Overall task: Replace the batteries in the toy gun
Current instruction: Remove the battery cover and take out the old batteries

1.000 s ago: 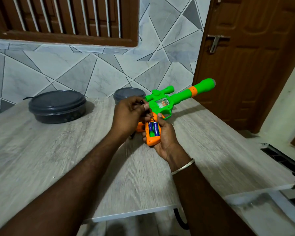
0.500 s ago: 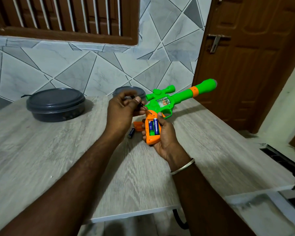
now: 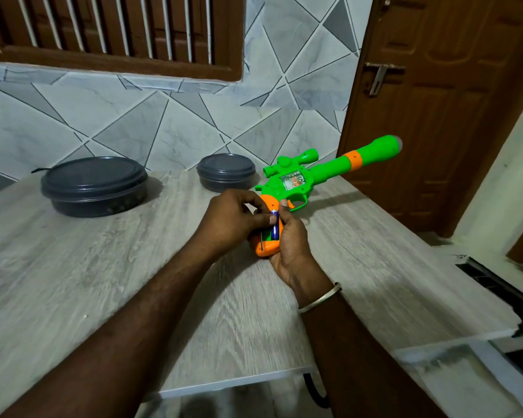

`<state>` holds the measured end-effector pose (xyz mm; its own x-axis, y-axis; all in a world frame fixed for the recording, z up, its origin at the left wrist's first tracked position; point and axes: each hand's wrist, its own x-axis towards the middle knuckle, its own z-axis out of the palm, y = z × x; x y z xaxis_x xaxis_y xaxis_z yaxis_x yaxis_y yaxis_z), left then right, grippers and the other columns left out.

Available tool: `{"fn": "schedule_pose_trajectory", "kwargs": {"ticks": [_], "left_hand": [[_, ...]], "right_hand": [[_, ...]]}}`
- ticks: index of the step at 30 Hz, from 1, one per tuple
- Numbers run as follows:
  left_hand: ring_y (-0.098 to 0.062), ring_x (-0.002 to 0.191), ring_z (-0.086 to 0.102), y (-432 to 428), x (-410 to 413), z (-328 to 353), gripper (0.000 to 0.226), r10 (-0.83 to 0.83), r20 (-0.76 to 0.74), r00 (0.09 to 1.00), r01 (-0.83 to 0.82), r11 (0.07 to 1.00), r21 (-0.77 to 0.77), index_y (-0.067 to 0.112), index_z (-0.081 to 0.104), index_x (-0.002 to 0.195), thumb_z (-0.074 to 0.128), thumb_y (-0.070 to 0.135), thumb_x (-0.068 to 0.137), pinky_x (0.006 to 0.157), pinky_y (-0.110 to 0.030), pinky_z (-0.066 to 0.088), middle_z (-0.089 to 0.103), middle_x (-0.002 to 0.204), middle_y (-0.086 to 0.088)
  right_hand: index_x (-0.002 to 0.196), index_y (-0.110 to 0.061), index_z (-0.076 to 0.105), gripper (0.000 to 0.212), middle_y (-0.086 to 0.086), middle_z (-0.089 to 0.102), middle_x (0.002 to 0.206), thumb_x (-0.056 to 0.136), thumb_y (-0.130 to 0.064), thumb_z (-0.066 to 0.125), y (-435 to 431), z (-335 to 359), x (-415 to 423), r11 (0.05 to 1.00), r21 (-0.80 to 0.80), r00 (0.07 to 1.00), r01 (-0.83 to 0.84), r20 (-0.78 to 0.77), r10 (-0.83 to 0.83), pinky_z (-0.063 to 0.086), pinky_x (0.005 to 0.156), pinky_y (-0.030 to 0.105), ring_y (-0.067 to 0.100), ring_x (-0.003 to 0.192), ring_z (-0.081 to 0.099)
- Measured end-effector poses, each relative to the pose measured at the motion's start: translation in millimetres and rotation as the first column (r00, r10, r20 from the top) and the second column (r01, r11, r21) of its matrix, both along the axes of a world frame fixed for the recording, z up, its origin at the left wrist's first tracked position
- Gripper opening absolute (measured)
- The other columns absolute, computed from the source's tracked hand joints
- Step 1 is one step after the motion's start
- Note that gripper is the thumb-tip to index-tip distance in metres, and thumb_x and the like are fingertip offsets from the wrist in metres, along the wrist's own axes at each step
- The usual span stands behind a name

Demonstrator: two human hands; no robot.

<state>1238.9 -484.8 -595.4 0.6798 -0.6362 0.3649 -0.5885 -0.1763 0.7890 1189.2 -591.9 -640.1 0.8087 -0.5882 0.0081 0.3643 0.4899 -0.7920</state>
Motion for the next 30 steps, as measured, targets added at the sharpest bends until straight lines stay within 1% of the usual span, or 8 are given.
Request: {"fn": "schedule_pose_trajectory", "kwargs": {"ticks": [4,8,14,16,19,22,26,30], "left_hand": [[-0.007,0.042,0.058,-0.3,-1.8,-0.6,0.017,-0.036,-0.069,0.997,0.037,0.999,0.025,0.014,0.077,0.084,0.086,0.028,0.078,0.041,-0.013,0.036,0.065,0.051,0.002],[-0.012,0.038,0.055,-1.0,-5.0,1.4,0.017,-0.053,-0.180,0.982,0.052,0.999,-0.007,0.010,0.076,0.083,0.083,0.025,0.081,0.038,-0.017,0.036,0.066,0.050,-0.005],[-0.011,0.041,0.059,-0.3,-7.0,1.2,0.015,-0.033,-0.192,0.981,0.035,0.999,0.004,0.011,0.076,0.087,0.082,0.023,0.082,0.040,-0.017,0.040,0.068,0.055,-0.008],[-0.012,0.042,0.061,2.7,-8.2,3.9,0.009,-0.050,-0.238,0.970,0.049,0.999,-0.010,0.008,0.075,0.092,0.078,0.015,0.087,0.039,-0.016,0.042,0.070,0.062,-0.014],[-0.018,0.049,0.062,7.7,-6.2,6.7,0.012,-0.104,-0.319,0.942,0.085,0.994,-0.075,0.000,0.072,0.103,0.065,0.002,0.094,0.040,-0.017,0.044,0.069,0.074,-0.023],[-0.022,0.054,0.062,10.3,-5.1,7.5,0.017,-0.100,-0.269,0.958,0.078,0.993,-0.089,0.000,0.072,0.105,0.058,-0.003,0.096,0.041,-0.018,0.045,0.069,0.081,-0.031],[-0.020,0.054,0.062,8.0,-5.5,6.6,0.023,-0.129,-0.256,0.958,0.107,0.990,-0.097,-0.002,0.073,0.102,0.051,-0.005,0.099,0.045,-0.020,0.049,0.066,0.075,-0.021],[-0.016,0.056,0.060,6.5,-3.0,3.9,0.017,-0.093,-0.193,0.977,0.076,0.993,-0.093,0.004,0.077,0.097,0.060,0.002,0.096,0.052,-0.023,0.050,0.068,0.069,-0.015]], "right_hand": [[0.132,0.001,0.054,0.055,0.023,0.059,0.131,0.103,-0.042,0.036,0.2,-2.6,6.7,0.997,-0.036,0.997,0.073,-0.035,-0.074,0.043,0.104,0.051,0.033,0.110,0.061],[0.123,-0.002,0.064,0.058,0.022,0.065,0.122,0.095,-0.051,0.048,-1.9,-7.8,12.7,0.982,-0.115,0.986,0.150,-0.056,-0.157,0.048,0.098,0.052,0.041,0.115,0.061],[0.115,-0.013,0.071,0.063,0.017,0.070,0.118,0.078,-0.062,0.056,-5.7,-12.9,17.9,0.979,-0.148,0.989,0.138,-0.037,-0.145,0.051,0.094,0.050,0.035,0.110,0.065],[0.108,-0.013,0.073,0.058,0.016,0.072,0.110,0.078,-0.060,0.056,-7.2,-13.7,19.3,0.982,-0.129,0.989,0.140,-0.035,-0.145,0.052,0.093,0.049,0.034,0.103,0.068],[0.097,-0.011,0.076,0.054,0.015,0.070,0.084,0.085,-0.059,0.055,-12.3,-18.1,20.5,0.983,-0.110,0.987,0.148,-0.052,-0.154,0.053,0.073,0.042,0.027,0.069,0.066],[0.088,-0.016,0.075,0.048,0.019,0.070,0.088,0.092,-0.057,0.050,-13.2,-18.2,19.7,0.992,-0.056,0.991,0.113,-0.064,-0.117,0.051,0.084,0.054,0.033,0.074,0.065],[0.073,-0.007,0.064,0.054,0.010,0.059,0.057,0.099,-0.049,0.042,-15.1,-15.4,15.5,0.997,-0.041,0.995,0.070,-0.065,-0.072,0.048,0.050,0.028,0.021,0.044,0.055],[0.092,-0.014,0.073,0.045,0.014,0.071,0.085,0.097,-0.050,0.047,-12.7,-14.2,14.6,0.993,-0.044,0.992,0.111,-0.062,-0.114,0.056,0.070,0.042,0.027,0.069,0.066]]}}
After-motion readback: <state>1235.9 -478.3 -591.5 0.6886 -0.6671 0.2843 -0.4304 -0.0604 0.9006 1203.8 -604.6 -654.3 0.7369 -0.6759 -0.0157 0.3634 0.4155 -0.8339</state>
